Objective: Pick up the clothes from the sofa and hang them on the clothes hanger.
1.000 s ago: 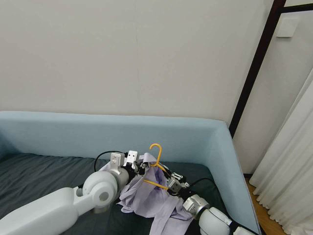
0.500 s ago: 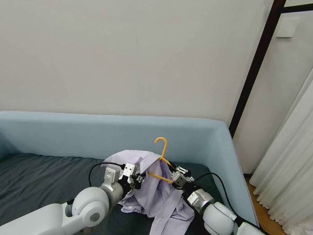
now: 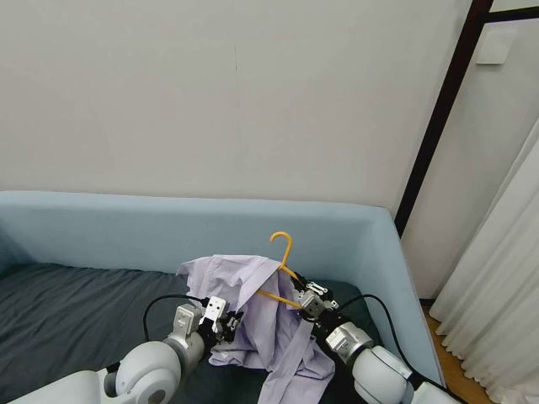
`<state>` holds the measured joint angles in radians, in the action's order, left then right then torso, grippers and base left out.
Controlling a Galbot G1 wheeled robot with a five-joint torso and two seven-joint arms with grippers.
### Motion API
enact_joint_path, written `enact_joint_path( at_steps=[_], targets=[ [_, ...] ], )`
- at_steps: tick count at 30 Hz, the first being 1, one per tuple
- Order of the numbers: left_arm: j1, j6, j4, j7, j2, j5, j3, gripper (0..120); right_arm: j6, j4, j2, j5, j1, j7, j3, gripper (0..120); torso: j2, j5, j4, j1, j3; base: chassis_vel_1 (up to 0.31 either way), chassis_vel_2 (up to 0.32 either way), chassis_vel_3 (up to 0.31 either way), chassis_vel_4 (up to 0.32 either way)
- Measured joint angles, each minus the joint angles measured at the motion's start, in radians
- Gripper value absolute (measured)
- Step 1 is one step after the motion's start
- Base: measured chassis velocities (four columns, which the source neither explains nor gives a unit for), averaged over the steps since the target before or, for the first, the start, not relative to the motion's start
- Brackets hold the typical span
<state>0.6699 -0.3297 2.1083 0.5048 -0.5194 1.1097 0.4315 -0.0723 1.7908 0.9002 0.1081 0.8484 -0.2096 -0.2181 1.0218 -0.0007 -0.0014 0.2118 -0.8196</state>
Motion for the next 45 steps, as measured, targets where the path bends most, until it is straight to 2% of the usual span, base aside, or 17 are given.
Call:
enact_joint_path(
  at_steps=[4, 7, 8, 11, 13, 14, 16, 19, 20, 21, 26, 28, 31, 35, 37, 40, 45],
  targets=[
    [0.030, 0.028, 0.027, -0.035, 0.043, -0.078, -0.021, 39, 0.021, -0.008, 0.002, 0.023, 0.010, 0.001, 0.022, 4, 0.000, 0.0000, 0.0003, 0.000, 0.000, 0.000, 0.000, 0.000, 0.000],
    [0.111, 0.144, 0.053, -0.117, 0.110, -0.180, -0.098, 54, 0.040, -0.018, 0.006, 0.041, 0.023, 0.004, 0.044, 4, 0.000, 0.0000, 0.0003, 0.000, 0.000, 0.000, 0.000, 0.000, 0.000],
    [0.111, 0.144, 0.053, -0.117, 0.110, -0.180, -0.098, 54, 0.040, -0.018, 0.006, 0.041, 0.023, 0.004, 0.044, 4, 0.000, 0.0000, 0.0003, 0.000, 0.000, 0.000, 0.000, 0.000, 0.000],
    [0.168, 0.277, 0.055, -0.238, 0.171, -0.266, -0.188, 65, 0.063, -0.032, 0.006, 0.058, 0.034, 0.007, 0.065, 4, 0.000, 0.0002, 0.0007, 0.000, 0.000, 0.000, 0.000, 0.000, 0.000],
    [0.168, 0.277, 0.055, -0.238, 0.171, -0.266, -0.188, 65, 0.063, -0.032, 0.006, 0.058, 0.034, 0.007, 0.065, 4, 0.000, 0.0002, 0.0007, 0.000, 0.000, 0.000, 0.000, 0.000, 0.000],
    [0.185, 0.444, 0.030, -0.440, 0.240, -0.323, -0.282, 79, 0.081, -0.038, 0.000, 0.075, 0.047, 0.010, 0.085, 4, 0.000, -0.0003, 0.0000, 0.000, 0.000, 0.000, 0.000, 0.000, 0.000],
    [0.178, 0.487, 0.022, -0.502, 0.264, -0.323, -0.301, 84, 0.084, -0.038, -0.001, 0.077, 0.050, 0.010, 0.091, 4, 0.000, 0.0002, 0.0000, 0.000, 0.000, 0.000, 0.000, 0.000, 0.000],
    [0.119, 0.594, -0.010, -0.695, 0.322, -0.301, -0.316, 97, 0.087, -0.034, -0.005, 0.081, 0.055, 0.010, 0.102, 4, 0.000, 0.0002, 0.0002, 0.000, 0.000, 0.000, 0.000, 0.000, 0.000],
    [0.119, 0.594, -0.010, -0.695, 0.322, -0.301, -0.316, 97, 0.087, -0.034, -0.005, 0.081, 0.055, 0.010, 0.102, 4, 0.000, 0.0002, 0.0002, 0.000, 0.000, 0.000, 0.000, 0.000, 0.000],
    [0.066, 0.628, -0.033, -0.808, 0.348, -0.286, -0.308, 99, 0.091, -0.031, -0.008, 0.084, 0.055, 0.011, 0.104, 4, 0.000, 0.0001, 0.0001, 0.000, 0.000, 0.000, 0.000, 0.000, 0.000],
    [-0.066, 0.623, -0.107, -0.922, 0.353, -0.239, -0.254, 100, 0.106, -0.022, -0.011, 0.106, 0.051, 0.012, 0.106, 4, 0.000, 0.0002, 0.0006, 0.000, 0.000, 0.000, 0.000, 0.000, 0.000],
    [-0.181, 0.574, -0.192, -0.999, 0.308, -0.194, -0.199, 100, 0.121, -0.013, -0.024, 0.129, 0.055, 0.014, 0.116, 4, 0.000, -0.0001, 0.0003, 0.000, 0.000, 0.000, 0.000, 0.000, 0.000],
    [-0.261, 0.556, -0.244, -1.039, 0.270, -0.184, -0.135, 100, 0.129, -0.009, -0.032, 0.142, 0.059, 0.015, 0.125, 4, 0.000, -0.0003, 0.0004, 0.000, 0.000, 0.000, 0.000, 0.000, 0.000],
    [-0.543, 0.522, -0.364, -1.162, 0.153, -0.145, 0.099, 100, 0.178, -0.001, -0.057, 0.228, 0.065, 0.020, 0.167, 4, 0.000, 0.0003, -0.0001, 0.000, 0.000, 0.000, 0.000, 0.000, 0.000],
    [-0.586, 0.517, -0.379, -1.183, 0.136, -0.142, 0.142, 100, 0.185, -0.001, -0.061, 0.242, 0.064, 0.022, 0.173, 4, 0.000, 0.0005, 0.0000, 0.000, 0.000, 0.000, 0.000, 0.000, 0.000],
    [-0.756, 0.503, -0.447, -1.230, 0.067, -0.134, 0.332, 100, 0.211, -0.001, -0.075, 0.277, 0.061, 0.026, 0.192, 4, 0.000, 0.0001, 0.0002, 0.000, 0.000, 0.000, 0.000, 0.000, 0.000],
    [-0.902, 0.500, -0.547, -1.307, -0.022, -0.166, 0.478, 100, 0.226, 0.000, -0.089, 0.289, 0.057, 0.031, 0.203, 4, 0.000, 0.0003, 0.0003, 0.000, 0.000, 0.000, 0.000, 0.000, 0.000]
  ],
)
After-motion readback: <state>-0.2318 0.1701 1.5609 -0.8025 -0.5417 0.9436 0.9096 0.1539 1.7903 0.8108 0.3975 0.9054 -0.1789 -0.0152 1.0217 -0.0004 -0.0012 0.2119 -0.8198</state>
